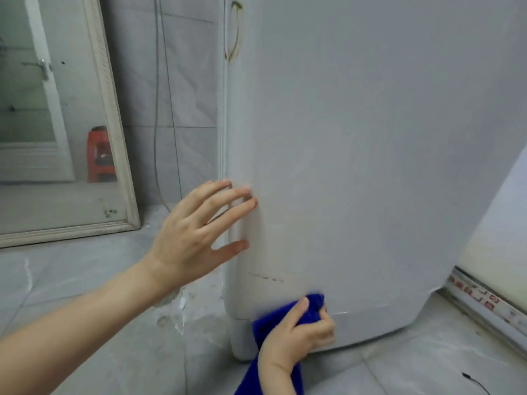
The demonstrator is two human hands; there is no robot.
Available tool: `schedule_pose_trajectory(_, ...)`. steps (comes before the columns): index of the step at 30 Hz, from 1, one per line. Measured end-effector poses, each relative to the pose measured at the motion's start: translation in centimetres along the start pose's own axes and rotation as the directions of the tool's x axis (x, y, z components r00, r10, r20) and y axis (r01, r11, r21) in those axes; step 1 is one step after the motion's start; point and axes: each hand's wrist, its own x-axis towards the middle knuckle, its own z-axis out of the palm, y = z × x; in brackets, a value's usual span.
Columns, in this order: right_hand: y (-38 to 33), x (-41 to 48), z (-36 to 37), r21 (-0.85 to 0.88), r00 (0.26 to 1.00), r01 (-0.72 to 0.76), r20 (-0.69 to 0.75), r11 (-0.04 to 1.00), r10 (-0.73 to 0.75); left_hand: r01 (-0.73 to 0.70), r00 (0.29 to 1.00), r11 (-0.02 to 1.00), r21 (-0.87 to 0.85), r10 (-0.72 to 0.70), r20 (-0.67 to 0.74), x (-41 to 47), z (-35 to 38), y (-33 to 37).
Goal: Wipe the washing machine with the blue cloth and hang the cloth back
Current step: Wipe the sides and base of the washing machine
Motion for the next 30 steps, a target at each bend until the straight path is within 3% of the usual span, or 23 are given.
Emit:
schedule_pose_trajectory(2, -0.6, -0.7, 0.3, 0.036, 0.998, -0.062, -0.006, 0.997, 0.062, 0.081, 0.996, 0.994, -0.067, -0.083, -0.016, 0.3, -0.2, 0.2)
schedule_pose_trajectory(3, -1.8, -0.9, 0.8, 0.073, 1.000, -0.012, 0.017, 0.997, 0.010, 0.125, 0.992, 0.986, -0.114, -0.128, -0.019, 0.5, -0.4, 0.2)
schedule_pose_trajectory(5, -5.6, -1.2, 2.0, 0.155, 0.976, 0.206, 0.043, 0.966, -0.215, 0.204, 0.978, 0.956, -0.209, -0.209, -0.005, 0.7, -0.7, 0.2)
schedule_pose_trajectory(7, -8.8, -0.9, 3.6, 0.199, 0.906, 0.400, 0.061, 0.895, -0.418, 0.274, 0.961, 0.920, -0.279, -0.276, 0.031, 0.6, -0.7, 0.3)
schedule_pose_trajectory(10, -8.0, -0.7, 4.4, 0.154, 0.806, 0.569, 0.091, 0.808, -0.584, 0.345, 0.938, 0.880, -0.327, -0.334, 0.092, 0.4, -0.7, 0.4)
schedule_pose_trajectory(11, -6.1, -1.2, 3.8, 0.115, 0.827, 0.539, 0.117, 0.835, -0.550, 0.362, 0.932, 0.869, -0.338, -0.346, 0.107, 0.4, -0.7, 0.4)
schedule_pose_trajectory(14, 0.3, -3.7, 0.2, -0.026, 0.964, 0.213, 0.170, 0.977, -0.206, 0.400, 0.916, 0.825, -0.400, -0.365, 0.163, 0.3, -0.9, 0.7)
schedule_pose_trajectory(16, 1.0, -5.1, -0.6, -0.024, 0.970, 0.126, 0.212, 0.992, -0.118, 0.402, 0.915, 0.818, -0.411, -0.351, 0.197, 0.3, -1.0, 0.5)
schedule_pose_trajectory(18, -1.4, -5.0, 0.8, 0.063, 0.940, 0.241, 0.233, 0.968, -0.249, 0.405, 0.913, 0.817, -0.410, -0.339, 0.226, 0.1, -1.2, 0.0)
schedule_pose_trajectory(21, -7.3, -3.5, 4.2, 0.171, 0.869, 0.466, 0.099, 0.868, -0.485, 0.456, 0.890, 0.769, -0.448, -0.390, 0.236, -0.5, -1.5, -0.2)
schedule_pose_trajectory(23, -8.4, -2.8, 5.3, 0.158, 0.832, 0.537, 0.061, 0.829, -0.551, 0.501, 0.865, 0.731, -0.463, -0.426, 0.264, -1.0, -1.4, -0.2)
schedule_pose_trajectory(26, -4.5, -4.0, 3.3, 0.086, 0.825, 0.535, 0.162, 0.840, -0.542, 0.548, 0.836, 0.678, -0.490, -0.458, 0.302, -1.2, -1.3, -0.1)
schedule_pose_trajectory(30, 2.0, -5.3, -0.4, -0.029, 0.883, 0.399, 0.283, 0.916, -0.375, 0.564, 0.825, 0.627, -0.537, -0.465, 0.322, -1.3, -1.0, 0.6)
